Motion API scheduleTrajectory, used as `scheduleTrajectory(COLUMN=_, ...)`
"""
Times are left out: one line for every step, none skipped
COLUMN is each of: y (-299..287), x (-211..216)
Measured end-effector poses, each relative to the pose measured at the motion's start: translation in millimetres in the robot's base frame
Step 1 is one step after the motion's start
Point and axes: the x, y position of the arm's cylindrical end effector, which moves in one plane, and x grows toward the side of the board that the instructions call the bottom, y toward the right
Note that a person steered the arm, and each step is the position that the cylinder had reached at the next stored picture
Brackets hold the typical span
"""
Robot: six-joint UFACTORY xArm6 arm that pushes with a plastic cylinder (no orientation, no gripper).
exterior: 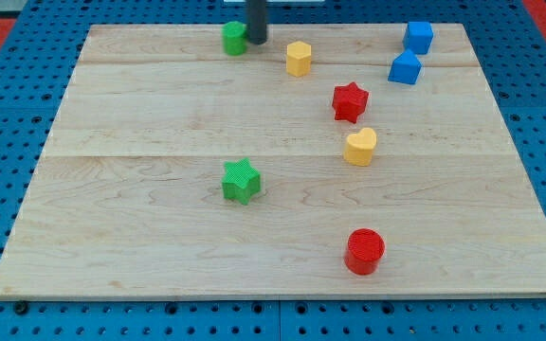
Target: Push the green circle to the green star
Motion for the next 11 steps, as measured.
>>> scheduleTrajectory(y=-45.7, x=54.9)
scheduleTrajectory(y=21.7, x=43.4)
scheduleTrajectory(y=63.4, x=-5.1)
scheduleTrajectory(y=69.0, x=-36.8)
scheduleTrajectory(y=17.1, x=-33.4)
scheduleTrajectory(y=-55.5, x=-8.3)
scheduleTrajectory(y=-96.9, x=14.3)
scheduleTrajectory(y=-111.5, x=-6.9)
scheduleTrajectory(y=-151.3, x=-3.5)
scheduleTrajectory(y=-134.8, x=85.4)
scheduleTrajectory(y=-95.8, x=161.0)
